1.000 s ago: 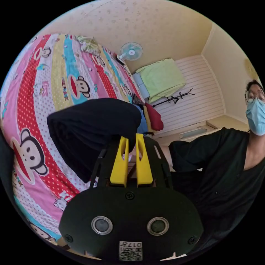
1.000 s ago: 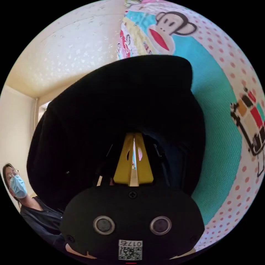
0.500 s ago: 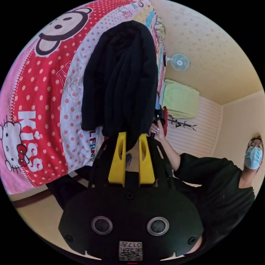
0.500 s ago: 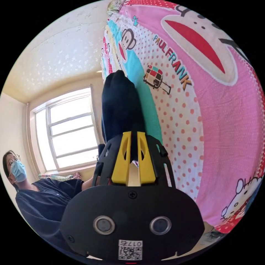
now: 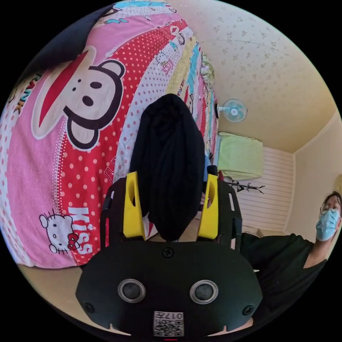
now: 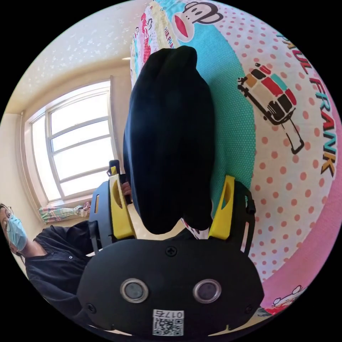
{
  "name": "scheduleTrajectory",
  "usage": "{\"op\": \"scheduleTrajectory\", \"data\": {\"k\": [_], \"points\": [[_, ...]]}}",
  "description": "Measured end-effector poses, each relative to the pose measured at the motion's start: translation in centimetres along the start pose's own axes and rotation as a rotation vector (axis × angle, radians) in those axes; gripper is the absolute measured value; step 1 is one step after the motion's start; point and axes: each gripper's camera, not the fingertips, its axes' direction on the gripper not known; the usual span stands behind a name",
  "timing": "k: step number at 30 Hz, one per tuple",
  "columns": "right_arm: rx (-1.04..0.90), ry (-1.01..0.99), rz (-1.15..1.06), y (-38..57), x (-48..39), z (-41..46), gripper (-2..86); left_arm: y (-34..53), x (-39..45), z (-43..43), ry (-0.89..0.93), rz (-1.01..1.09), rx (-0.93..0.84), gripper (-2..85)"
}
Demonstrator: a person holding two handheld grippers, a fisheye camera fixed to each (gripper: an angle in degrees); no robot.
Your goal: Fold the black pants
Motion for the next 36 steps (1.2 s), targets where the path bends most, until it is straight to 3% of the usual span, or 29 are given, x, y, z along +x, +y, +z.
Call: {"op": "scheduleTrajectory", "data": {"k": [3,7,16,21,25,32,36], "points": [[0.028,-0.004,-0.005,1.8,1.3,-0.5,30.7,-1.3,-2.6,3.9,-0.04,-0.046,-0.141,26.6],[0.028,-0.16,0.015,4.1,4.3,-1.4,28.4,-0.6,-4.2,3.2,-0.022,-0.045,-0.065,24.0],[0.087,-0.449,-0.064,5.8,6.8,1.0,33.0,-2.8,-6.5,1.7,0.048,-0.011,-0.149,23.9],[0.016,-0.212,0.072,3.8,5.9,5.0,23.8,-3.4,-7.3,1.0,0.087,-0.06,-0.171,21.6],[-0.042,-0.263,0.142,3.7,5.9,6.1,18.6,-2.1,-7.8,0.1,0.2,-0.163,-0.119,17.3],[-0.117,-0.194,0.034,9.7,1.8,4.3,14.6,2.3,-1.6,0.3,0.188,-0.154,-0.352,16.6],[-0.066,-0.185,-0.009,14.2,-0.4,1.5,13.9,4.3,2.9,1.3,0.187,-0.118,-0.399,16.1]]}}
